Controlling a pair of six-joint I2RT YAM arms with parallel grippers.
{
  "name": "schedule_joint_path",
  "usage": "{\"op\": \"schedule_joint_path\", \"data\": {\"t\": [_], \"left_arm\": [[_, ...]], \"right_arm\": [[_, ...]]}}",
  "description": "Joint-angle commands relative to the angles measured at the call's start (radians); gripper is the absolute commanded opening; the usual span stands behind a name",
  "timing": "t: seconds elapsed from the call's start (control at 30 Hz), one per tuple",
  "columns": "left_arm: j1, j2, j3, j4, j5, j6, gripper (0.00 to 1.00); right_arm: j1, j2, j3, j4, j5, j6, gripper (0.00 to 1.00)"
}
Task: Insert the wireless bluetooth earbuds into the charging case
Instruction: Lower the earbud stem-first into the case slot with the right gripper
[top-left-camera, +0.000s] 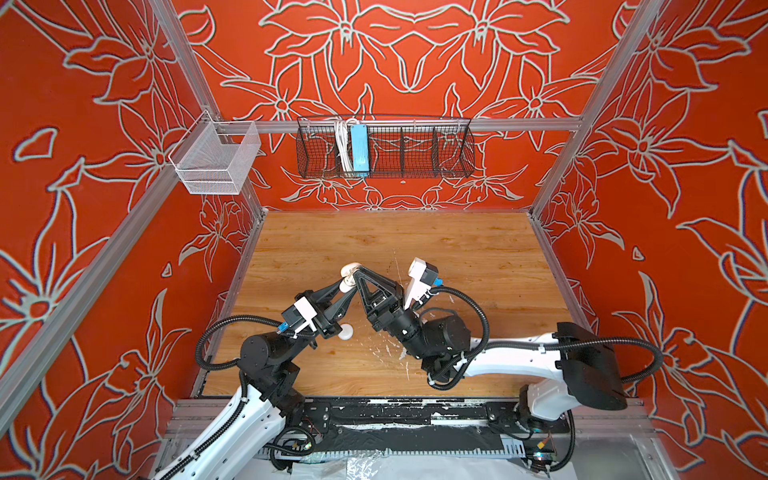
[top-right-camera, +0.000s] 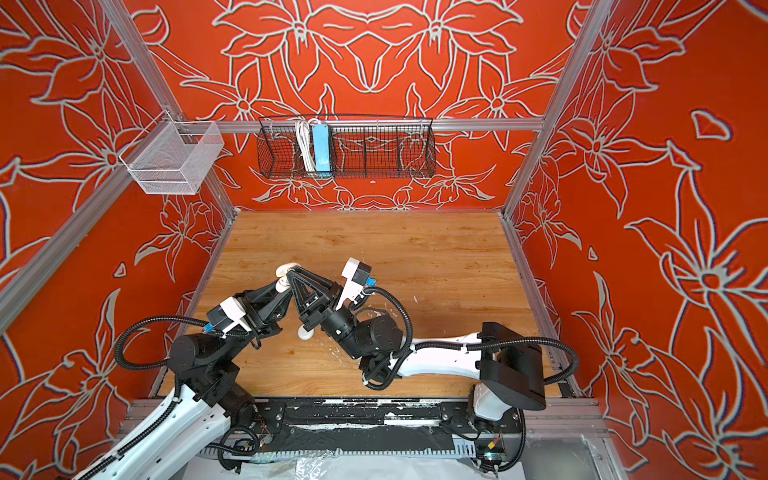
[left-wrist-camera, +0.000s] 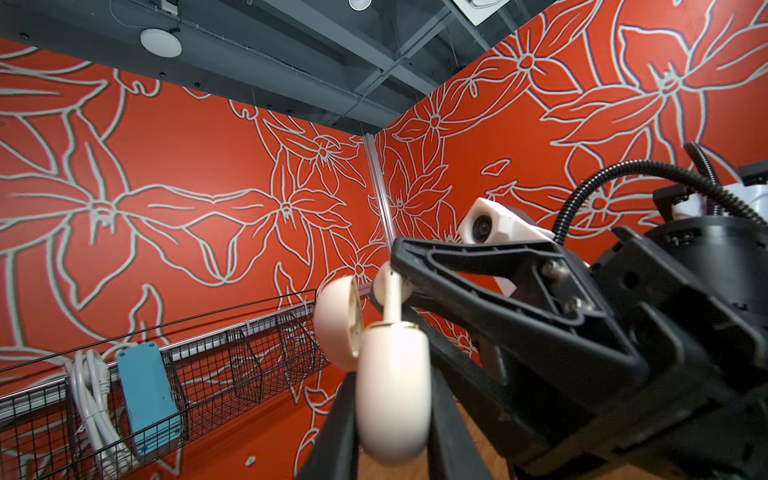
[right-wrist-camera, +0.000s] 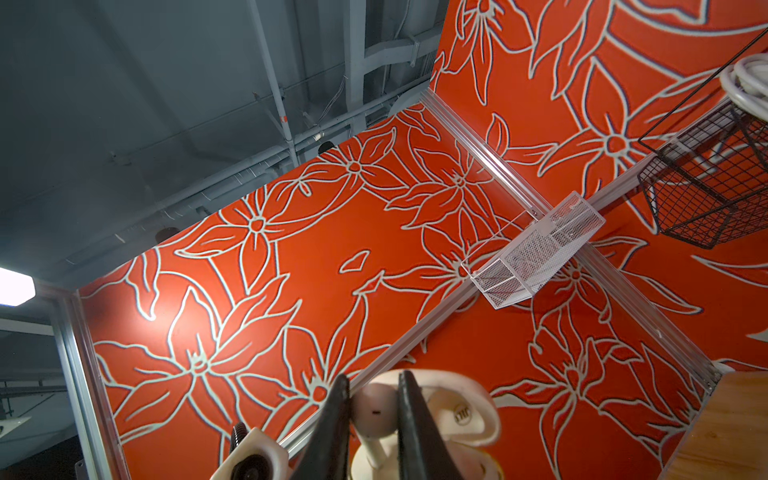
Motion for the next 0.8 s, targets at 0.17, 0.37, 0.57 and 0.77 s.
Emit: {"op": "schedule_joint_path", "data": {"t": [0.17,0.37,0.57,0.77], "left_arm": [[-0.01,0.001,0.004,0.084,0.011,0.003,0.0],[-0.011,0.013,0.005,0.091,0.021,0.003,0.0],[-0.031,0.009,0.011,0.068,0.057,0.055,0.0],[-0.054,-0.001,0.006,0.06,0.047,0.099,0.0]], "right_arm": [[0.018,0.032,0.023,-0.072,-0.021,0.052,0.0],[0.019,0.044,0.043,-0.1,-0.009,0.059,0.0],[0.022,0.057,0.062,-0.141,0.03,0.059,0.0],[0.024,0.056,0.059,-0.158,0.048,0.055,0.0]]}}
